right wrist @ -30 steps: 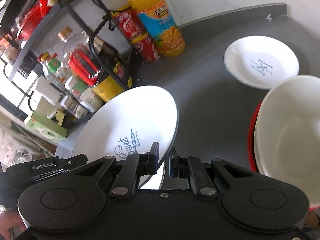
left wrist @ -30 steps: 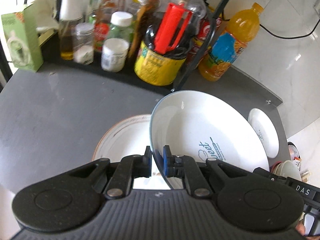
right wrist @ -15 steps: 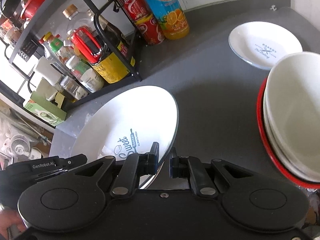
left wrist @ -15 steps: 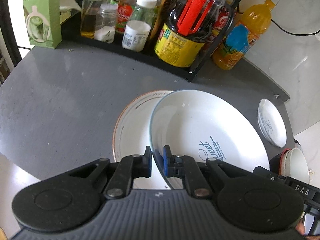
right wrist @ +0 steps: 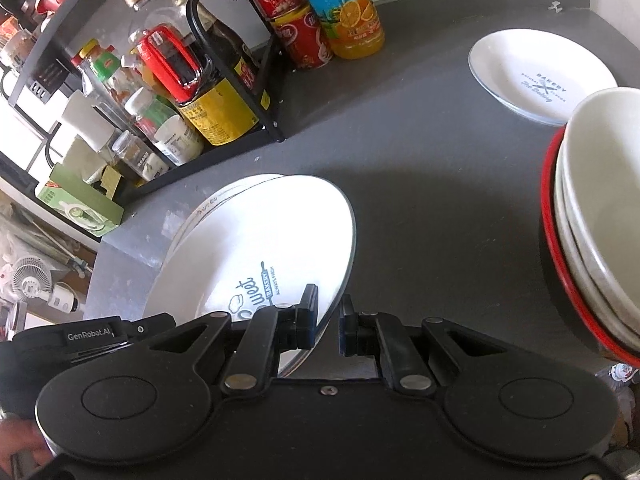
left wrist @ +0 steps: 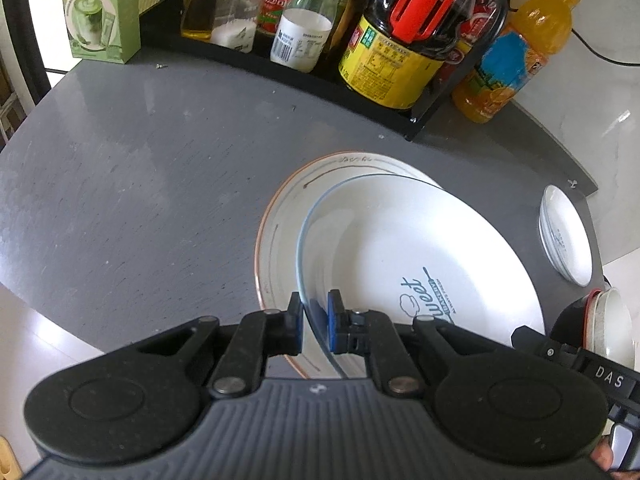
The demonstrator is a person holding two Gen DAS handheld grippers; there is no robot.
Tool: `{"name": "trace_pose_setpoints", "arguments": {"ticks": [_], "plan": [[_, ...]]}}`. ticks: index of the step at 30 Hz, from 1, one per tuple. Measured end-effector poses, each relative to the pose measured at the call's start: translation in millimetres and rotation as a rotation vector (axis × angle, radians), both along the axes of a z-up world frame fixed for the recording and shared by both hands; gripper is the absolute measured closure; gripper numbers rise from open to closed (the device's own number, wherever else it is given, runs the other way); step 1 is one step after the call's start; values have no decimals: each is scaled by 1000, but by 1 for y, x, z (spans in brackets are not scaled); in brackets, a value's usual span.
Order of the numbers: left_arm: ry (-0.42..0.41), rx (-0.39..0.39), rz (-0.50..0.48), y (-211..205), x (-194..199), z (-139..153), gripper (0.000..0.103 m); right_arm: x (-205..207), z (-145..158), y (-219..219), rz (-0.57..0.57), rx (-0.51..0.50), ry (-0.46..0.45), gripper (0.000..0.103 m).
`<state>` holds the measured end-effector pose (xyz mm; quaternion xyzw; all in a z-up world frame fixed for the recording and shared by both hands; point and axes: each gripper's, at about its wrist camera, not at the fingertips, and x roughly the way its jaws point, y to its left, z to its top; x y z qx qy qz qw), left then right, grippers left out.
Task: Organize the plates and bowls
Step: 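Lower the 'Sweet' plate onto the gold-rimmed flower plate with both grippers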
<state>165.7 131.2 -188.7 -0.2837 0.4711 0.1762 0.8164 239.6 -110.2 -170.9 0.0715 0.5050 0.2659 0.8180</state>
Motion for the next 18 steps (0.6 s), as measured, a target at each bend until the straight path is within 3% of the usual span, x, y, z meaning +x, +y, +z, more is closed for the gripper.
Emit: {"name": "trace_pose_setpoints", "arguments": {"ticks": [18], "plan": [[80, 45, -71, 1, 20, -11, 89, 1, -5, 5, -25, -15, -2, 94]]}}
